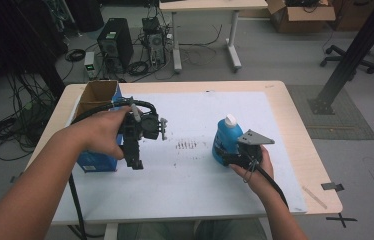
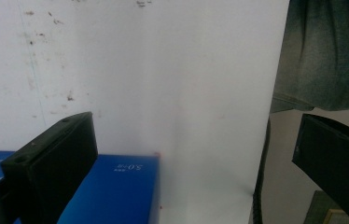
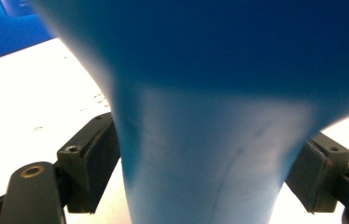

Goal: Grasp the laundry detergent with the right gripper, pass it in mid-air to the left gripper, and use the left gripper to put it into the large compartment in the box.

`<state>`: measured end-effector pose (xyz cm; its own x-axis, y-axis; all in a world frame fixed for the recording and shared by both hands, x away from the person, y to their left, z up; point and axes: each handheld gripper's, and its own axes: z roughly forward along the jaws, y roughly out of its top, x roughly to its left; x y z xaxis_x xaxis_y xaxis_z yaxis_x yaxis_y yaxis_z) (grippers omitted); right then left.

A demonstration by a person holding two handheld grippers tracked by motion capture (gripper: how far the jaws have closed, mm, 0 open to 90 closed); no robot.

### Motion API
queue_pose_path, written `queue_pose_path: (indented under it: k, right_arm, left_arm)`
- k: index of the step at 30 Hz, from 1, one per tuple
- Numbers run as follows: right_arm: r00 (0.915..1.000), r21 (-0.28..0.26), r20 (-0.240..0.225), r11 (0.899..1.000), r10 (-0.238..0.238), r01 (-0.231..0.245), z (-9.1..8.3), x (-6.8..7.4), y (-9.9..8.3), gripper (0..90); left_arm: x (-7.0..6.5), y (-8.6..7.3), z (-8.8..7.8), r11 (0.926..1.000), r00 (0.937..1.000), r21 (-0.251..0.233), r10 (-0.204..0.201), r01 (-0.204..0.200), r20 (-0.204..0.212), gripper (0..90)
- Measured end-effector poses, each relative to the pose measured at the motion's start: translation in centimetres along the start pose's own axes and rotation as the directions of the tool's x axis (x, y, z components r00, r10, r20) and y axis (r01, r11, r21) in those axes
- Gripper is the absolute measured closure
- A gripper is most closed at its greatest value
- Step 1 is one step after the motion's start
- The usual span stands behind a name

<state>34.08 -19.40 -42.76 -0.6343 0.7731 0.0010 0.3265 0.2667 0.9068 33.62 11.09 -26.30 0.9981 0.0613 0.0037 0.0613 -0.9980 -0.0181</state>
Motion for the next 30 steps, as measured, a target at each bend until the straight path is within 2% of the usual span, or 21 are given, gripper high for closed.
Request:
queue_pose_path:
  k: [10, 18, 30]
  right_arm:
    - [0.9999, -0.004, -0.015, 1.0, -0.004, 0.004, 0.1, 0.05, -0.05, 31.9]
    - [0.9998, -0.009, -0.022, 1.0, -0.005, 0.005, 0.08, 0.01, -0.13, 34.4]
    - [0.9995, -0.012, -0.023, 1.0, -0.02, 0.019, 0.05, -0.07, -0.19, 43.2]
  left_arm:
    - [0.05, 0.0, 0.07, 1.0, 1.0, 0.004, -0.002, 0.002, 0.0, 0.2]
    - [0.1, 0.08, 0.13, 1.0, 1.0, 0.006, 0.0, 0.0, 0.002, 0.2]
    - [0.11, 0.12, 0.19, 1.0, 1.0, 0.007, -0.002, 0.002, 0.001, 0.2]
